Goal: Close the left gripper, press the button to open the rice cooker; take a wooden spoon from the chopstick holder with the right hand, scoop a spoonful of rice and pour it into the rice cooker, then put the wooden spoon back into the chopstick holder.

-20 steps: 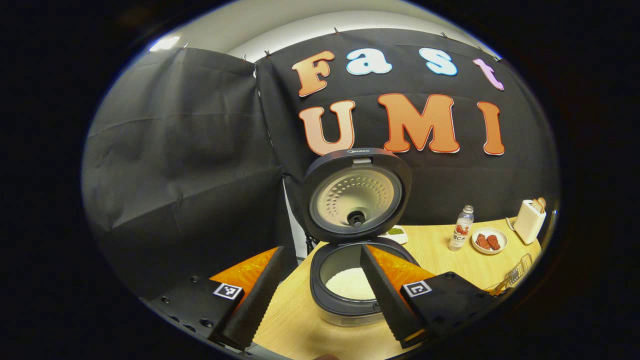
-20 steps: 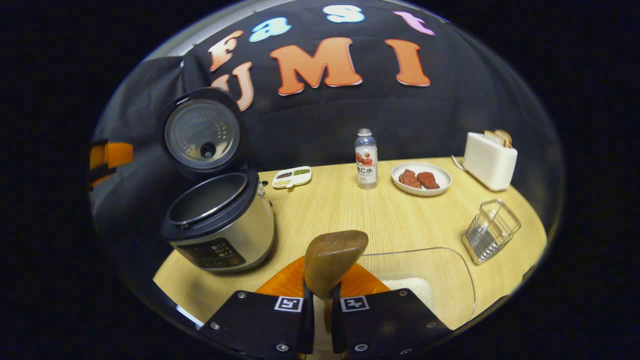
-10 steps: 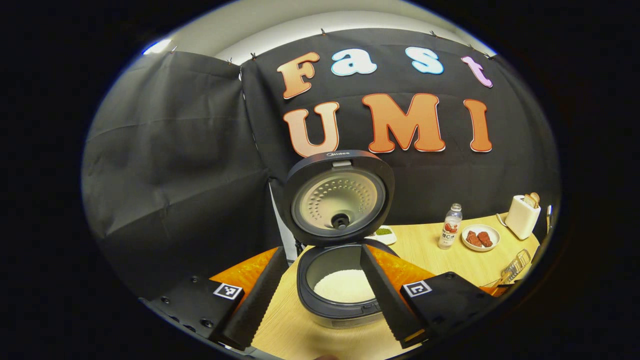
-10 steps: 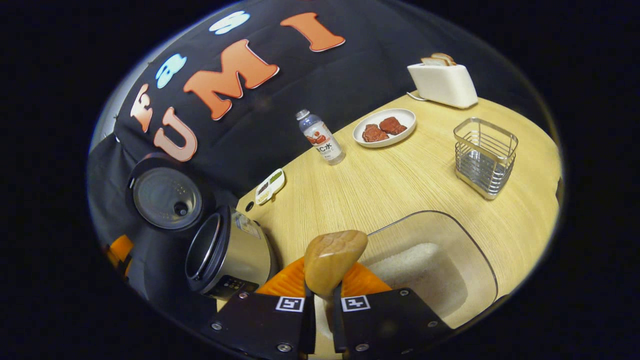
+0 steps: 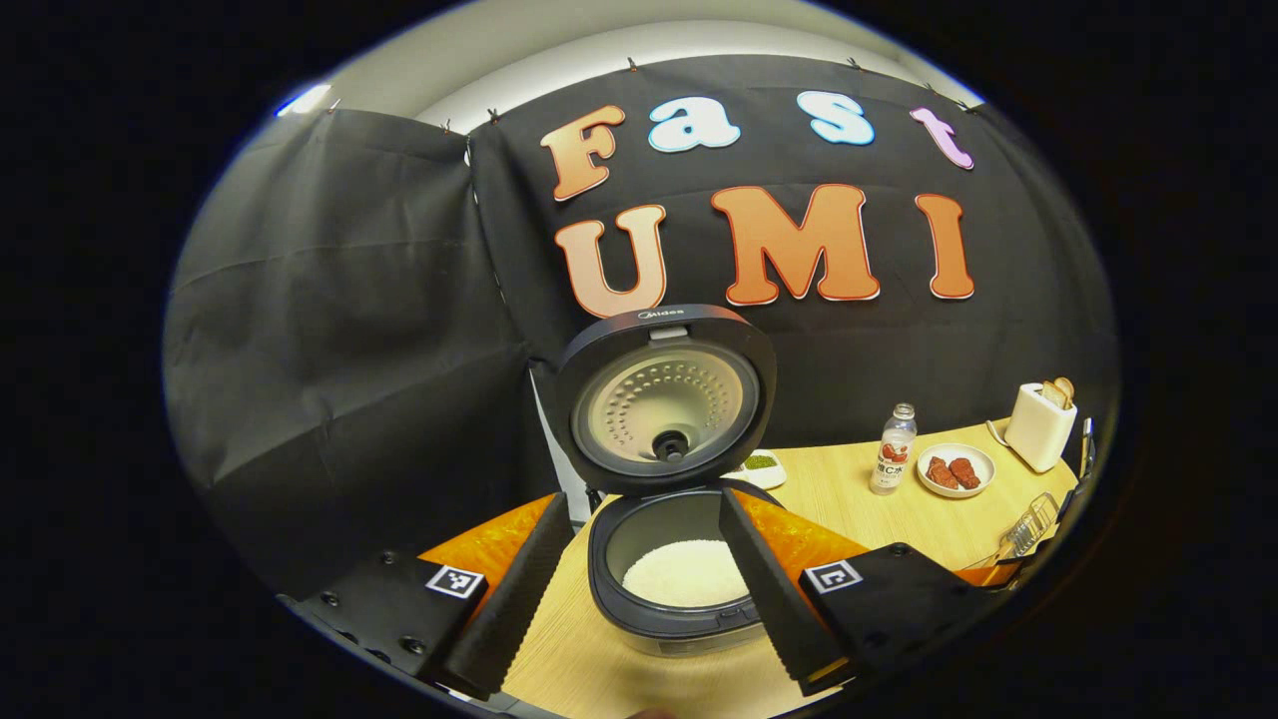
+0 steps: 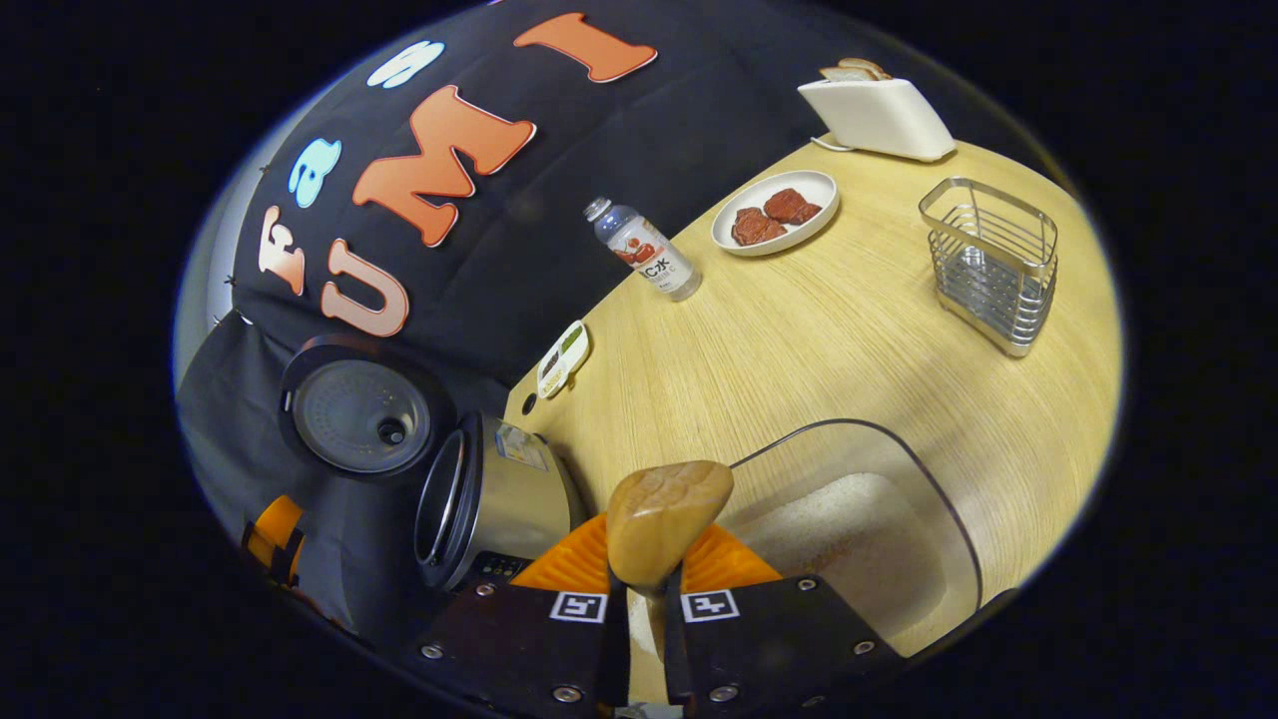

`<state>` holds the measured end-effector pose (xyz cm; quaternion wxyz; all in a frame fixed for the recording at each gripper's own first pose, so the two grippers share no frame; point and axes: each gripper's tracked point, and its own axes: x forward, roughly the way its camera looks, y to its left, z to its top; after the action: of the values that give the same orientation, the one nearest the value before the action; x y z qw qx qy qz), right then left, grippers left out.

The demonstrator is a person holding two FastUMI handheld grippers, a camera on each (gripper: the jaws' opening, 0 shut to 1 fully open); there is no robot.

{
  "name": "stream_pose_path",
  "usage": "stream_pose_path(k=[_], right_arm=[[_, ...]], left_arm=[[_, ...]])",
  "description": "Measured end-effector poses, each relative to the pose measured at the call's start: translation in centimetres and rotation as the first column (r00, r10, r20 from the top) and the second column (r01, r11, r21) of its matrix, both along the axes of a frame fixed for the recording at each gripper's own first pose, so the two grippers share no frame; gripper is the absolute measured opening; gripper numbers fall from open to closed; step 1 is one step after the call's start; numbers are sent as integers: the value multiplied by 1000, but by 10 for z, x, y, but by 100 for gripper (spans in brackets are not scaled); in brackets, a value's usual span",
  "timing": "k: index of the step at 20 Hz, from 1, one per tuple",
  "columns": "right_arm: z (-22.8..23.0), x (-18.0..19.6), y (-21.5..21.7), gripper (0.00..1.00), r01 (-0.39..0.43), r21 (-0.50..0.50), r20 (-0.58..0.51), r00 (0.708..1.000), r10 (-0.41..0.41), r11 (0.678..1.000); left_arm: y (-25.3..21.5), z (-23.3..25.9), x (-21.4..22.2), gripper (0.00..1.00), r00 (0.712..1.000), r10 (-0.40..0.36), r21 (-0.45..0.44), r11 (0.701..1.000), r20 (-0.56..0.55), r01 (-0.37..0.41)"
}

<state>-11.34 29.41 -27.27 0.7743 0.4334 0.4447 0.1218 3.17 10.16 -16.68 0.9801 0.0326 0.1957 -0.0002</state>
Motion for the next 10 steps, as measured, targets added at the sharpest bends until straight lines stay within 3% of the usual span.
stream_pose_path(k=[3, 10], right_arm=[[-2, -2, -11, 13, 10, 113, -33, 999, -6, 994], [8, 3, -40, 13, 93, 338, -92, 994, -66, 937]], left_arm=[[-7, 5, 1, 100, 1000, -9, 7, 1000, 2, 9], [-34, 19, 7, 97, 999, -39, 6, 999, 21, 39]])
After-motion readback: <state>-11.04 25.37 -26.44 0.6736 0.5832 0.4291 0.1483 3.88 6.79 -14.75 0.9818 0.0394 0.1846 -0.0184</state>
